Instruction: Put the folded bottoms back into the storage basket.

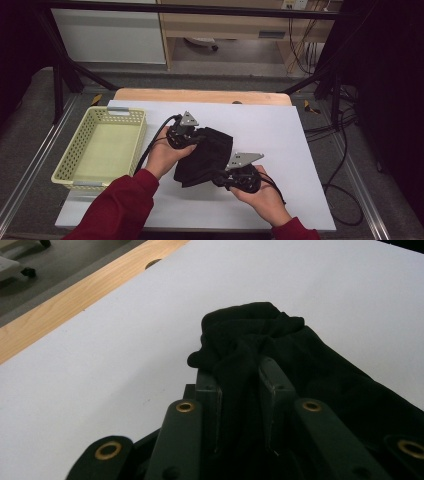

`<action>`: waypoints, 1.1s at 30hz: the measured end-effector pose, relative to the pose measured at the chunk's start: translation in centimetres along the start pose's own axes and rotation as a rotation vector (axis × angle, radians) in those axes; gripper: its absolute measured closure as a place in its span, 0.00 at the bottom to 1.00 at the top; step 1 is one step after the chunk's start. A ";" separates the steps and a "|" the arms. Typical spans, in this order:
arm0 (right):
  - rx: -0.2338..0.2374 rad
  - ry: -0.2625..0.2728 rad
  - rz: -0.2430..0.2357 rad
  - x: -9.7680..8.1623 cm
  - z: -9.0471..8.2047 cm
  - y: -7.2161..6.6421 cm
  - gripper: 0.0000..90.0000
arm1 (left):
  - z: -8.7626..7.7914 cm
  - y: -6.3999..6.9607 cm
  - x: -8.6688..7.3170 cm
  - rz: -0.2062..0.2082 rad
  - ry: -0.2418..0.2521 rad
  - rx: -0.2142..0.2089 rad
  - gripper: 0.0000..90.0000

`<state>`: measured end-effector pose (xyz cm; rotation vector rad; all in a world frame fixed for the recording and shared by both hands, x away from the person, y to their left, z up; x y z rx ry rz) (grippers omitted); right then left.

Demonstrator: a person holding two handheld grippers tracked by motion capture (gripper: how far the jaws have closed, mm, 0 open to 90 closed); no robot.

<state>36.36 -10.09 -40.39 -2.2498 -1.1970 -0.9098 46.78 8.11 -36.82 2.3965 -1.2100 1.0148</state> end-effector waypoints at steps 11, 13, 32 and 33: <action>0.027 0.009 0.000 1.7 0.5 0.2 0.85 | -1.5 -1.2 0.6 -0.011 0.019 0.025 0.83; 0.033 0.014 0.003 2.1 0.5 0.2 0.85 | -1.8 -1.5 0.6 -0.018 0.021 0.028 0.83; 0.050 0.012 -0.063 7.5 1.2 -0.1 0.85 | -5.2 -4.5 0.5 -0.072 0.066 0.086 0.83; 0.053 0.013 -0.065 7.8 1.3 -0.1 0.85 | -5.4 -4.7 0.5 -0.072 0.065 0.091 0.83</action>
Point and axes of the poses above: each handheld gripper's, and its own axes: z roughly forward along the jaws, x roughly out of its top, y roughly to its right, the point moved 3 cm from there along z, roughly forward along the jaws, and after that the axes turned 6 degrees about -y, right-handed, at the moved point
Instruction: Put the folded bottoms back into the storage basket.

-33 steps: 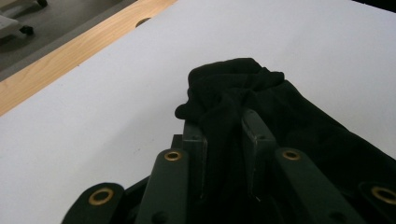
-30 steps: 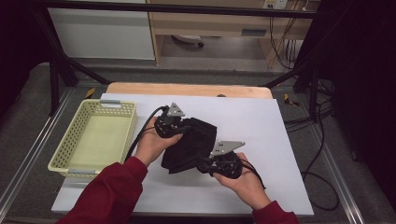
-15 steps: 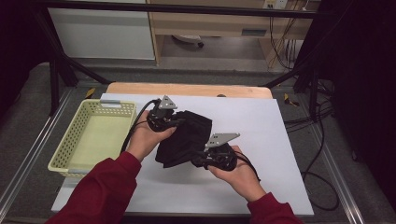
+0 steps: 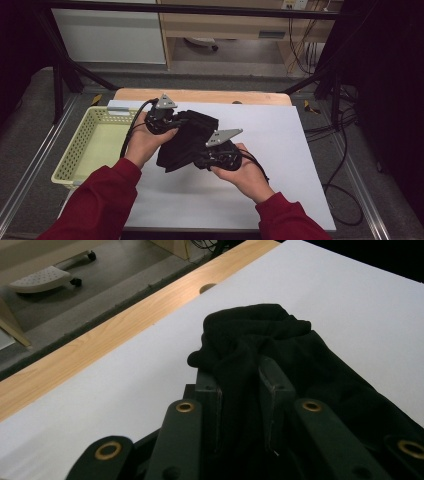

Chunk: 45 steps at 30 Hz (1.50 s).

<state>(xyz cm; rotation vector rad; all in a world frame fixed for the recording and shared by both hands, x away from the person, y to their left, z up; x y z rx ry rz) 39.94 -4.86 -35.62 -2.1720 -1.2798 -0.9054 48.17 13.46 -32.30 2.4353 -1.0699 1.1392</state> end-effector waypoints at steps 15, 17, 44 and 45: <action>0.021 0.007 -0.043 4.7 1.6 -0.1 0.85 | -3.0 -3.4 -0.5 -0.051 0.044 0.045 0.83; 0.027 0.012 -0.044 5.2 1.8 -0.1 0.85 | -3.5 -3.9 -0.6 -0.058 0.049 0.054 0.83; 0.057 0.035 -0.100 10.0 5.4 -1.4 0.85 | -7.2 -8.0 -3.0 -0.116 0.079 0.129 0.83; 0.060 0.037 -0.102 10.2 5.6 -1.5 0.85 | -7.3 -8.2 -3.1 -0.119 0.079 0.132 0.83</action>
Point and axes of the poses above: each handheld gripper's, and its own axes: z roughly forward along the jaws, x roughly out of its top, y roughly to its right, the point moved 3 cm from there along z, roughly forward along the jaws, and after that the axes turned 6 degrees about -y, right-handed, at the moved point
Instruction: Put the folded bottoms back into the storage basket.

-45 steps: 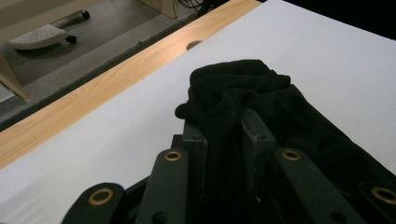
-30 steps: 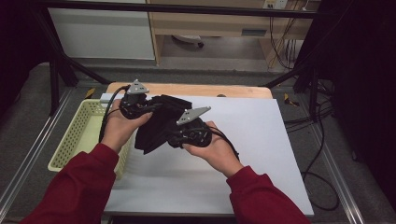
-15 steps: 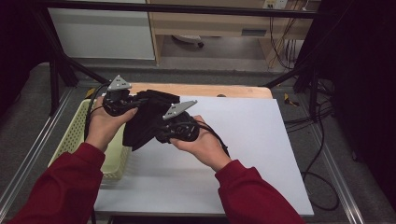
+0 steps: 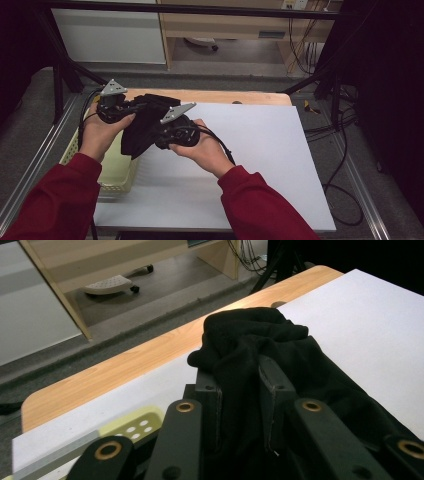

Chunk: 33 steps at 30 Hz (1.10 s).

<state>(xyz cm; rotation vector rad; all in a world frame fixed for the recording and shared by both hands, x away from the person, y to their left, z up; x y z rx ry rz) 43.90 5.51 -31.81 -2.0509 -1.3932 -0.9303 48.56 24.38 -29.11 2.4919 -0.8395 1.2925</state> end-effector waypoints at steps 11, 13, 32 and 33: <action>0.025 0.019 -0.012 1.6 2.5 -0.8 0.85 | -1.2 -2.4 -1.4 -0.042 0.008 0.028 0.83; 0.031 0.024 -0.011 1.8 3.1 -1.0 0.85 | -1.5 -2.8 -1.7 -0.046 0.007 0.035 0.83; 0.082 0.055 -0.019 3.1 8.6 -2.7 0.85 | -3.3 -6.1 -5.3 -0.082 -0.024 0.093 0.83; 0.085 0.057 -0.013 3.0 8.8 -2.6 0.85 | -3.2 -6.3 -5.4 -0.082 -0.022 0.098 0.83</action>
Point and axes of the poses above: each handheld gripper's, and its own axes: z roughly forward along the jaws, x roughly out of its top, y roughly to its right, the point moved 3 cm from there along z, roughly forward along the jaws, and after that the axes turned 6 degrees about -y, right-handed, at the moved point
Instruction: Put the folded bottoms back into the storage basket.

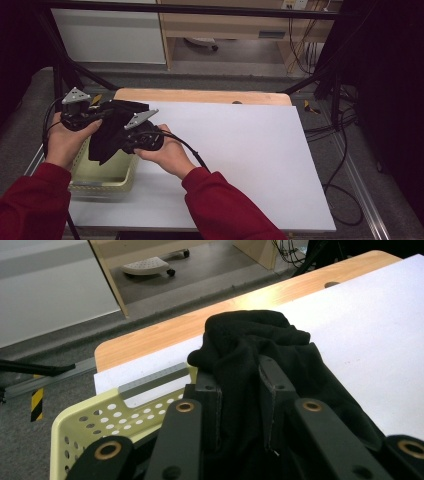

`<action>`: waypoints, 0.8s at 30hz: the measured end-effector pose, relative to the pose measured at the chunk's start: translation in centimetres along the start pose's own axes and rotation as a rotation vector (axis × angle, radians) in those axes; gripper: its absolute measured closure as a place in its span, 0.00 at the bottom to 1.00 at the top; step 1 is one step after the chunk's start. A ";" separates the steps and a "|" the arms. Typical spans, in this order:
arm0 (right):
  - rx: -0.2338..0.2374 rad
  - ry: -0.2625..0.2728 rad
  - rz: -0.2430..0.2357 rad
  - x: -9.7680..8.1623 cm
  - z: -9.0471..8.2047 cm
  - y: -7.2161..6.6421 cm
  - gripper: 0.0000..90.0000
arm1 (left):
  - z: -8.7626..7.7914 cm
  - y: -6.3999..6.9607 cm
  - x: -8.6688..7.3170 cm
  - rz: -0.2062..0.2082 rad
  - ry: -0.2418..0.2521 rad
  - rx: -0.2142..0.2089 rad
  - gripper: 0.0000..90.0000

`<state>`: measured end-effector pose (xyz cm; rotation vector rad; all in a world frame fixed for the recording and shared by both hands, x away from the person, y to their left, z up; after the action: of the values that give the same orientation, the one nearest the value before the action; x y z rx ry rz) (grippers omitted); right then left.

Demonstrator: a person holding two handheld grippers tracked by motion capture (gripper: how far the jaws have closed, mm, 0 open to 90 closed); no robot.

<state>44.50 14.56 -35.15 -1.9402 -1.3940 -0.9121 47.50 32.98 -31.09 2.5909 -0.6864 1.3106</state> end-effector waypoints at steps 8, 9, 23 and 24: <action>0.002 0.008 0.013 -0.3 1.2 0.3 0.85 | 0.5 -0.7 -0.5 -0.023 -0.022 -0.002 0.83; 0.002 0.011 0.014 -0.3 1.3 0.3 0.85 | 0.5 -0.8 -0.6 -0.022 -0.028 -0.004 0.83; 0.015 0.009 0.014 0.0 2.9 -0.3 0.85 | 0.9 -1.9 -1.5 -0.055 -0.049 0.013 0.83; 0.017 0.008 0.015 0.0 3.0 -0.4 0.85 | 0.9 -2.0 -1.6 -0.056 -0.050 0.015 0.83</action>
<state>44.75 17.01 -36.93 -1.9300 -1.3771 -0.8971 48.25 35.00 -32.73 2.6426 -0.6091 1.2430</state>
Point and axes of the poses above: each handheld gripper's, and its own axes: z roughly forward along the jaws, x roughly out of its top, y roughly to its right, the point moved 3 cm from there along z, roughly forward along the jaws, and after that the axes turned 6 degrees about -y, right-handed, at the moved point
